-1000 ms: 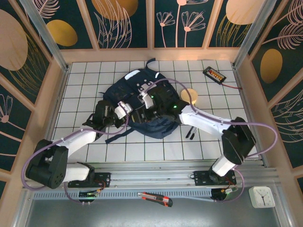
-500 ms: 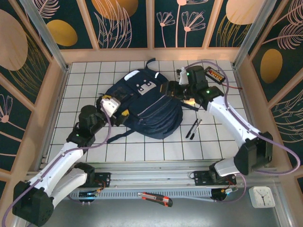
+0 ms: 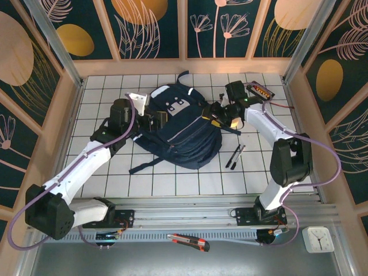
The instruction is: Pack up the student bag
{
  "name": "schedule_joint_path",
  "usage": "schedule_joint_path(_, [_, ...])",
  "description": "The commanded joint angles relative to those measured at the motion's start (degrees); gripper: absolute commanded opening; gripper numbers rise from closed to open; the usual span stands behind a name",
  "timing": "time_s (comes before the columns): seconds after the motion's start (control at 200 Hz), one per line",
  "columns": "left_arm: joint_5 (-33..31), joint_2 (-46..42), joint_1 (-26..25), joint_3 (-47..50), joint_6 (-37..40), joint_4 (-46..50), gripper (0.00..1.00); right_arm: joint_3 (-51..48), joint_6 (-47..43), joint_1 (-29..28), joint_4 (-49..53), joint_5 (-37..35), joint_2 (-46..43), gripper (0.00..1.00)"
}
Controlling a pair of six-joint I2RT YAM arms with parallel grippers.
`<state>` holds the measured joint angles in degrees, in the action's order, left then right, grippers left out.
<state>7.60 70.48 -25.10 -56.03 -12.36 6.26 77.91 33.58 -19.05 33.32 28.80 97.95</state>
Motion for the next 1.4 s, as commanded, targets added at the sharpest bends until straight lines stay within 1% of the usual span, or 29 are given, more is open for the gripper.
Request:
schedule_joint_path(0.0, [-0.6, 2.0, -0.5, -4.4, -0.8, 4.1, 0.99, 3.3, 0.5, 0.6, 1.1, 1.3, 2.4, 0.57])
schedule_joint_path(0.23, [-1.1, 3.8, -1.9, -5.7, 2.3, 5.0, 0.99, 6.3, 1.2, 0.7, 0.2, 2.3, 6.3, 0.57])
schedule_joint_path(0.465, [-0.4, 6.4, -2.4, -7.4, 5.4, 5.8, 0.99, 6.3, 7.1, 0.3, -7.4, 6.3, 6.0, 0.57])
schedule_joint_path(0.54, [-0.4, 7.6, -3.1, -8.1, 7.3, 6.2, 0.98, 6.0, 9.6, 0.2, -10.0, 7.4, 5.3, 0.55])
schedule_joint_path(0.621, [-0.3, 8.9, -4.0, -8.8, 9.3, 6.3, 0.98, 5.7, 12.0, 0.0, -12.1, 8.4, 5.1, 0.49])
schedule_joint_path(0.646, [-0.3, 9.4, -4.4, -9.2, 9.9, 6.4, 0.98, 5.4, 12.8, -0.1, -12.8, 8.8, 5.1, 0.46])
schedule_joint_path(0.766, [0.2, 12.3, -6.2, -12.2, 12.2, 7.4, 0.98, 4.7, 15.8, -0.4, -15.7, 10.0, 5.7, 0.11])
schedule_joint_path(0.826, [0.3, 13.7, -7.6, -13.7, 13.5, 7.7, 0.99, 4.8, 17.4, -0.7, -17.4, 10.6, 6.0, 0.0])
schedule_joint_path(0.916, [-0.4, 16.0, -9.5, -16.3, 14.5, 8.5, 0.98, 6.1, 19.4, -1.2, -19.8, 11.1, 6.3, 0.0])
schedule_joint_path(1.016, [-0.7, 18.7, -11.6, -18.7, 14.9, 10.0, 0.99, 9.5, 20.2, -2.0, -19.5, 11.1, 7.7, 0.0])
schedule_joint_path(1.211, [-5.7, 23.3, -14.9, -21.8, 13.9, 11.9, 0.98, 12.3, 22.9, -2.8, -21.0, 12.0, 8.8, 0.0])
schedule_joint_path(1.296, [-7.9, 25.8, -15.2, -23.3, 12.7, 13.5, 0.92, 12.6, 23.7, -3.0, -21.6, 11.8, 8.6, 0.0])
schedule_joint_path(1.396, [-12.1, 27.4, -15.2, -24.6, 10.9, 14.6, 0.75, 13.2, 23.8, -3.2, -21.3, 12.0, 8.6, 0.0])
